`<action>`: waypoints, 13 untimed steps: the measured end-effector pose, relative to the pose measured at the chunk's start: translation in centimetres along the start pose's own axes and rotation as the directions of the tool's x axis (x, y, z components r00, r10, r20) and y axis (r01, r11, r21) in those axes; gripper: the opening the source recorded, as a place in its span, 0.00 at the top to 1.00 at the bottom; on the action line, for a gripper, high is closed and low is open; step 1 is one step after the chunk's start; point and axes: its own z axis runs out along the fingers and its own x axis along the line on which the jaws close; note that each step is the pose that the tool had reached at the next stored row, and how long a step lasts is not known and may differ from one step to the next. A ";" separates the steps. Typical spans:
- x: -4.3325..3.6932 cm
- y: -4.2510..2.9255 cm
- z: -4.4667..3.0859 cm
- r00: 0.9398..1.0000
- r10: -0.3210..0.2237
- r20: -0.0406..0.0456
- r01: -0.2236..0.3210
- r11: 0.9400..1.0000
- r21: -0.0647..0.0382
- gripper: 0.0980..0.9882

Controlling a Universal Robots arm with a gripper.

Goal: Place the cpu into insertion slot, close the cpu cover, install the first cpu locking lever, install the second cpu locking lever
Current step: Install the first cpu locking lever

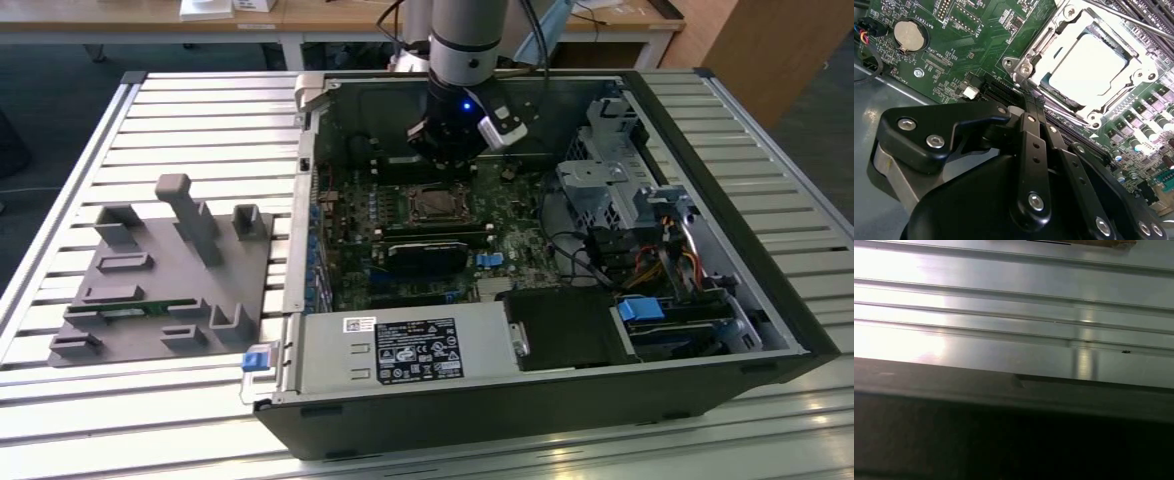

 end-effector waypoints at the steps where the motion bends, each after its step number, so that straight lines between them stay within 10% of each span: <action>1: 0.00 0.00 -0.02 1.000 0.000 0.000 0.000 1.000 0.000 0.99; 13: -0.05 0.07 -0.06 1.000 0.000 -0.002 0.000 1.000 0.021 0.99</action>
